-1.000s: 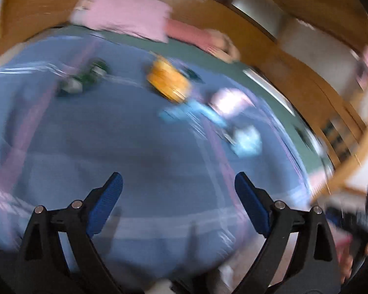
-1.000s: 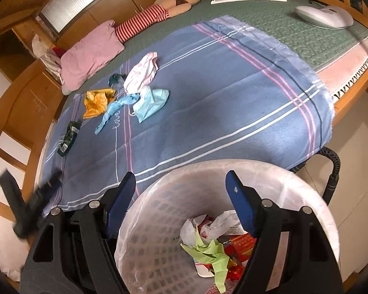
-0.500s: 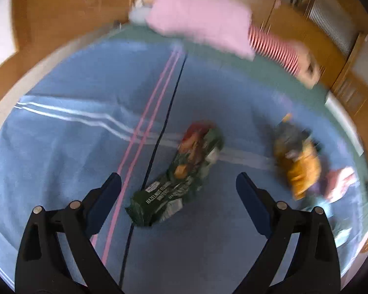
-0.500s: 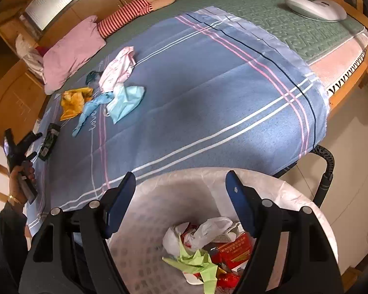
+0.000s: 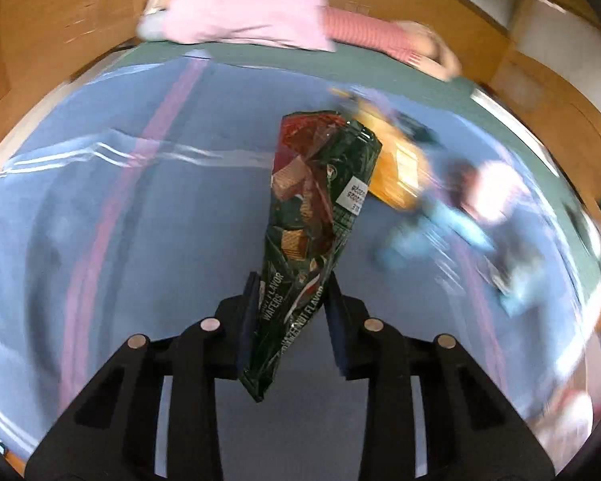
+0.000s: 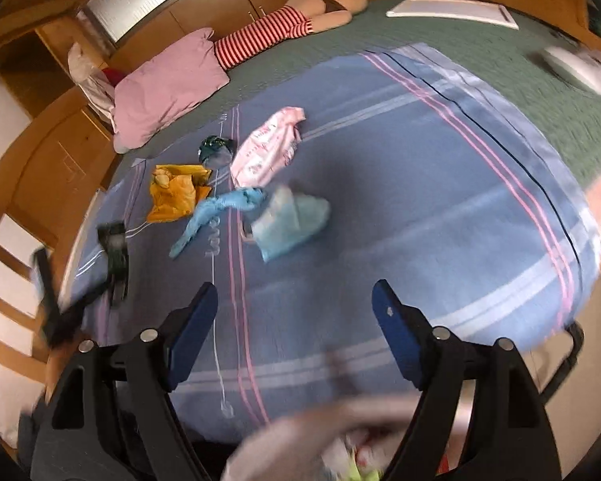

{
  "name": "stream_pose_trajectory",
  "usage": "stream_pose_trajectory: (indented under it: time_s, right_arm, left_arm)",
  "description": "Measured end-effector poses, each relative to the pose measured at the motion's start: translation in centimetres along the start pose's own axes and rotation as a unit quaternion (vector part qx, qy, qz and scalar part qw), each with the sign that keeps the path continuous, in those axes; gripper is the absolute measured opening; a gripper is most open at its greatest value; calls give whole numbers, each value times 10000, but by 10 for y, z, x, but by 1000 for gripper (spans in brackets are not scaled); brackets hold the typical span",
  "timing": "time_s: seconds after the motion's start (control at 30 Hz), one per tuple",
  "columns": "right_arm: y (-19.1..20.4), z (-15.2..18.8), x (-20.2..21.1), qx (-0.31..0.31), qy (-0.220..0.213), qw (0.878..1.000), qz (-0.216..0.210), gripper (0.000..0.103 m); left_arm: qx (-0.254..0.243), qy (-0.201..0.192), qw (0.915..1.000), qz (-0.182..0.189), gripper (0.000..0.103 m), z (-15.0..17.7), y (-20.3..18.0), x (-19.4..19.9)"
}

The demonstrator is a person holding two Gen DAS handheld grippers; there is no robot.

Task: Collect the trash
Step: 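Grasp the green hazelnut wafers package with the left gripper while the right gripper approaches the blue face mask, then grasp the blue face mask with the right gripper while the left gripper lifts the wafers package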

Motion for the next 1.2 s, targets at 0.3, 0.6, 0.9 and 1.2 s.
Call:
stream_pose_trajectory:
  time_s: [0.3,0.6,0.9,1.2]
  right_arm:
    - [42,-55,-111,230,252,9926,1164,79]
    - [49,-43,-153,876,596,9775,1821,44]
    - [59,1,-85,860,457,9925,736,25]
    - [74,58,-22,1044,72,9938,372,25]
  left_arm:
    - [278,543,9943,871,62,79,-35,5]
    - [1283,412,9779,1600,87,76,-5,3]
    - [-106,348,9947,967,87,74,-50,-3]
    - [-1104,-95,9935,-256,41,93,-68,12]
Point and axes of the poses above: each gripper's, at about its wrist camera, not at the fingertips, and x roughly against the way its jaws point, y to its left, z to its underside, the point moved 2 cm from there along -x, roughly the way its jaws point, and after that the axes turned 6 degrees about y, right-handed, at the moved point
